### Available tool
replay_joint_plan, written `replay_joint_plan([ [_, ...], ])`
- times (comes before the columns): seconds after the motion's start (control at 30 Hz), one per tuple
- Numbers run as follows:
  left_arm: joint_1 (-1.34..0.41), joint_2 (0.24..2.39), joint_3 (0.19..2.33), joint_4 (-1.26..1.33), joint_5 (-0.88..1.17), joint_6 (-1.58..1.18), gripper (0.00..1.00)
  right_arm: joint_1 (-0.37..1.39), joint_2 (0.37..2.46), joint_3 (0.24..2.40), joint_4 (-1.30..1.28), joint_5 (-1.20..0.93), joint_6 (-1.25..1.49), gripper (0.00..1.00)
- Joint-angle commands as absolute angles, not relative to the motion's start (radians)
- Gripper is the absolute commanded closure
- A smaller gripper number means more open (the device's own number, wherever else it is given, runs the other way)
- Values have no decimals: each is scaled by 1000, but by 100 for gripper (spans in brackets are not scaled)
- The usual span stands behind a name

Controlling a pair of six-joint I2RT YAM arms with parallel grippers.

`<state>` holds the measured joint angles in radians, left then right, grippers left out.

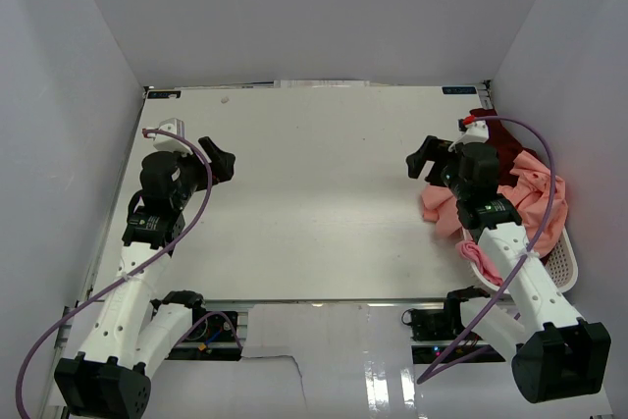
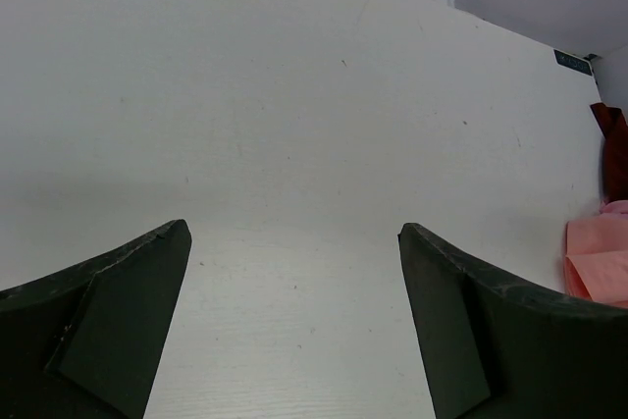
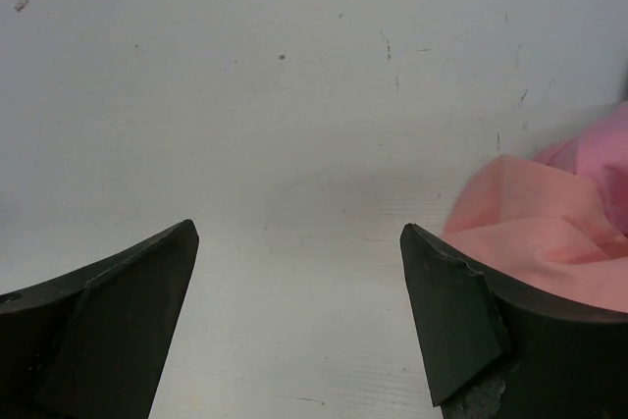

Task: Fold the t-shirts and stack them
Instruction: Grab crumpled tshirt from bin with the right arm

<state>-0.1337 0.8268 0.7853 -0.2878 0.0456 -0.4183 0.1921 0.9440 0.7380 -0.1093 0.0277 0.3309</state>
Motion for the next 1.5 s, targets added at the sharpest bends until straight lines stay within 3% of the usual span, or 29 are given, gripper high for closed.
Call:
replay_joint_plan([
  [0.0,-133,821,801,-279,60,-408,2,195,928,745,-97,58,310,10],
  [0.13,-135,821,802,-279,63,-408,2,193,937,801,-193,148,330,10],
  [0.27,-135,822,801,-279,69,-407,2,175,1009,925,-428,424,409,10],
  [0.57,-135,815,804,-278,83,-408,2,137,1189,1019,-716,647,524,10],
  [0.93,-135,813,802,-278,104,-410,2,26,1166,927,-710,618,693,5],
  [1.47,-135,808,802,-279,106,-408,2,-32,1241,885,-529,558,686,4],
])
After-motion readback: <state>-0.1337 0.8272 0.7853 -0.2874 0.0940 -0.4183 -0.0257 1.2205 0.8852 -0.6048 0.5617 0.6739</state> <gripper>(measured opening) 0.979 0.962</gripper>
